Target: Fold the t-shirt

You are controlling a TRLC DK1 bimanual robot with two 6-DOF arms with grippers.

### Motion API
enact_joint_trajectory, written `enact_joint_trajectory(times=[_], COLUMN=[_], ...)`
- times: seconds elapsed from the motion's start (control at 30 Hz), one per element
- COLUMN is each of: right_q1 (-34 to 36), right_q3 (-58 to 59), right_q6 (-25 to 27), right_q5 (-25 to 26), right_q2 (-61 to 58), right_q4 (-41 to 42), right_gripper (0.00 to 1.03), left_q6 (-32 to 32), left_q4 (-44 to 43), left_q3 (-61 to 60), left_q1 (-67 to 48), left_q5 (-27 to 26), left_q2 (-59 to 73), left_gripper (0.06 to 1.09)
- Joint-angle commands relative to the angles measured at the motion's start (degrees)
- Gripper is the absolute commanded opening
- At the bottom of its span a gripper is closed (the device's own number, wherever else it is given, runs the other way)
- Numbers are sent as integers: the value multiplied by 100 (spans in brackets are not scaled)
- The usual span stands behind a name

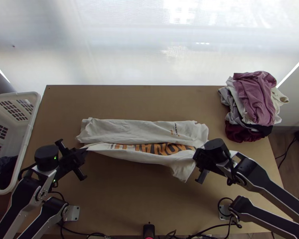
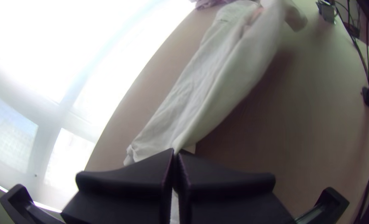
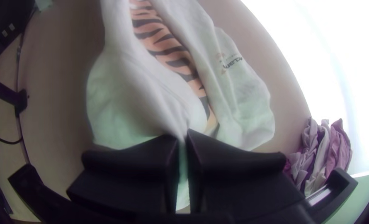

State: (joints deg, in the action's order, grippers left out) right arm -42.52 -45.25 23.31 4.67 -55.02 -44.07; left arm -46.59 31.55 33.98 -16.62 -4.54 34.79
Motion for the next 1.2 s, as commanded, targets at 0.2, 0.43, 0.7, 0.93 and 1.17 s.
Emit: enact_joint_trajectory(times=[0.2, 0.43, 0.7, 0.93, 1.17], right_q1=[1246, 1853, 2486, 2864, 2846], right_q3=[-1460, -1680, -1882, -2400, -2954], right_q6=[350, 921, 1396, 1483, 1475], right_q5=[-1187, -1381, -1416, -1416, -1416], right_q2=[-2249, -3084, -4034, -4684, -4948], right_q4=[101, 101, 101, 101, 92], right_gripper=[3, 3, 3, 3, 3], left_q6=[537, 27, -272, -606, -632], left_q4=[-1125, -1784, -2127, -2452, -2531], left_q3=[1893, 2148, 1920, 1340, 1313], left_q1=[520, 1196, 1276, 1249, 1161], left_q5=[-628, -742, -742, -742, -742], left_q2=[3720, 4845, 5205, 5240, 5337], left_gripper=[9, 9, 9, 9, 9])
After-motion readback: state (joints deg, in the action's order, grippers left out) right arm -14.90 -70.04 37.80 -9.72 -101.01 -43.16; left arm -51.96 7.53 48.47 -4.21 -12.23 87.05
